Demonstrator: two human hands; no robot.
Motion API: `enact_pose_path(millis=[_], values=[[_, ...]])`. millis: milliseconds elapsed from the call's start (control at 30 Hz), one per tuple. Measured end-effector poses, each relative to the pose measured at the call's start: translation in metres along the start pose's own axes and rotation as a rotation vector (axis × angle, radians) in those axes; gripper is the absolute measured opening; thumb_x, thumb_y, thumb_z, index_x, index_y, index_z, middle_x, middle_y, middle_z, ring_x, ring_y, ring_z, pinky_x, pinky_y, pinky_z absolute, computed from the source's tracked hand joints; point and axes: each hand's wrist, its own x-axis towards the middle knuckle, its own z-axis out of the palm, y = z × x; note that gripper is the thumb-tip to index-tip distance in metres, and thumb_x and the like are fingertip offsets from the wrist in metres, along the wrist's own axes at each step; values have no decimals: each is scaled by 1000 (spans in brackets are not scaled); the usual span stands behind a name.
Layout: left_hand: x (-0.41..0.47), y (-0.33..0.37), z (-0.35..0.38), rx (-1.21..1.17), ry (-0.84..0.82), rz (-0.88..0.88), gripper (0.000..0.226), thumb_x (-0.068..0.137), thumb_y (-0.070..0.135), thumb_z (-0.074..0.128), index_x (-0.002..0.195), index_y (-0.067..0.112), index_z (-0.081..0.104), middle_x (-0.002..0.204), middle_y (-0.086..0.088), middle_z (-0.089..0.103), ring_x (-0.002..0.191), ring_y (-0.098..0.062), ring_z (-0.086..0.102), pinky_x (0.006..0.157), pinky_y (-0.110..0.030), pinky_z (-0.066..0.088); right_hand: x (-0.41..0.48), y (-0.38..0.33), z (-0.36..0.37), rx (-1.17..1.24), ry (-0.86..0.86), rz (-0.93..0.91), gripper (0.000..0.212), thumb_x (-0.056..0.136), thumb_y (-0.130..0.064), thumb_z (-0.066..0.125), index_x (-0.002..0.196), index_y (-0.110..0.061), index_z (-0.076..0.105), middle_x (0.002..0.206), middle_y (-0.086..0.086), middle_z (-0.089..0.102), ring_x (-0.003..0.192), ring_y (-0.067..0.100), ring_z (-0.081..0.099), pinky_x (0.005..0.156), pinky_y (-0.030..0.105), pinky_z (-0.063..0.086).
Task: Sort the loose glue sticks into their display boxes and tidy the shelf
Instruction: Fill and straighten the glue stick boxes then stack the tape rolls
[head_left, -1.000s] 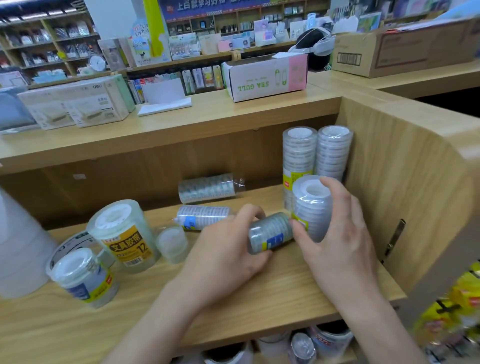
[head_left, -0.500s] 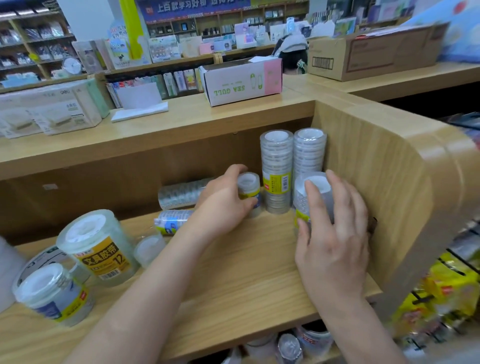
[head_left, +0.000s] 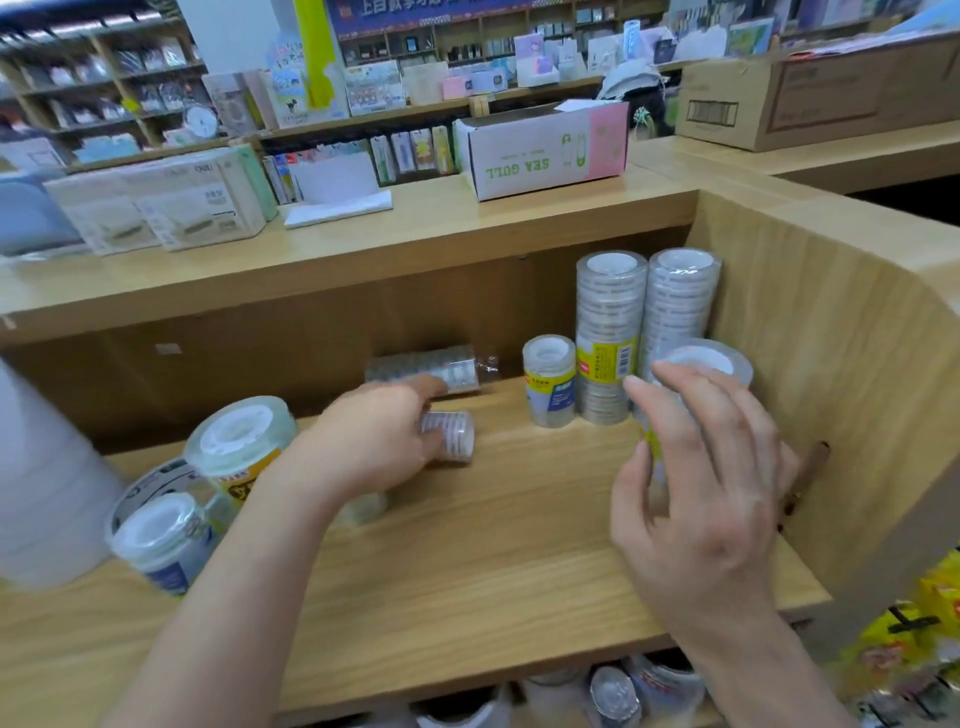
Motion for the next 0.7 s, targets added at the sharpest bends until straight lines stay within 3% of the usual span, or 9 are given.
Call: enact_pose_path(millis=[100,200,267,333,367,433,500,600,700], values=[[-2,1,2,40,-69,68,57,83,39,66,136,35,44,129,6,58,119,-19,51,95,-29,42,-1,-9,4,131,-25,-17,47,75,7,56,119,-10,58,120,11,63,117,28,53,94,43,42],[-3,1,8,87,27,145,48,82,32,70,126,36,52,124,11,60,117,-16,52,96,-29,38,-3,-14,7,368,-203,30,43,79,3,56,120,-8,60,119,8,60,110,24,58,93,41,46],[-8,3,10,-99,152,238,52,79,33,73,127,35,53,127,11,60,121,-14,52,101,-33,38,-4,-19,8,530,-416,187,48,85,-21,59,133,-21,51,127,-5,54,112,10,55,92,34,47],[-15,13,6,-218,175,359,58,77,40,67,132,41,48,126,14,58,120,-12,52,100,-39,39,-6,-25,11,685,-645,404,68,81,-52,59,142,-40,32,139,-17,43,123,5,49,96,33,47],[-18,19,4,-172,171,415,60,75,43,60,133,47,44,122,17,56,117,-11,50,99,-42,38,-4,-27,14,777,-700,503,74,78,-58,60,142,-45,28,141,-18,43,126,5,47,98,34,47],[-22,30,0,-141,187,483,61,72,46,52,132,52,42,114,17,54,109,-9,49,94,-45,39,2,-29,18,1020,-651,671,68,77,-46,69,138,-36,40,133,-13,56,121,7,55,95,33,50],[-23,31,-2,-334,292,494,64,68,51,59,130,49,46,112,15,56,107,-7,52,92,-45,44,12,-28,18,1284,-545,875,46,80,-22,71,123,-18,56,117,1,69,106,13,65,84,28,54],[-25,25,0,-755,461,354,81,59,46,83,132,38,49,114,8,61,110,-10,58,95,-31,48,23,-28,10,1642,-460,1228,38,81,-19,65,114,1,61,107,18,70,88,22,67,72,23,55],[-28,29,10,-1341,168,225,77,62,17,88,129,26,51,104,-5,72,96,-15,68,82,-30,53,26,-29,6,1778,-434,1423,38,82,-23,57,107,4,64,97,21,70,75,22,69,64,22,56]])
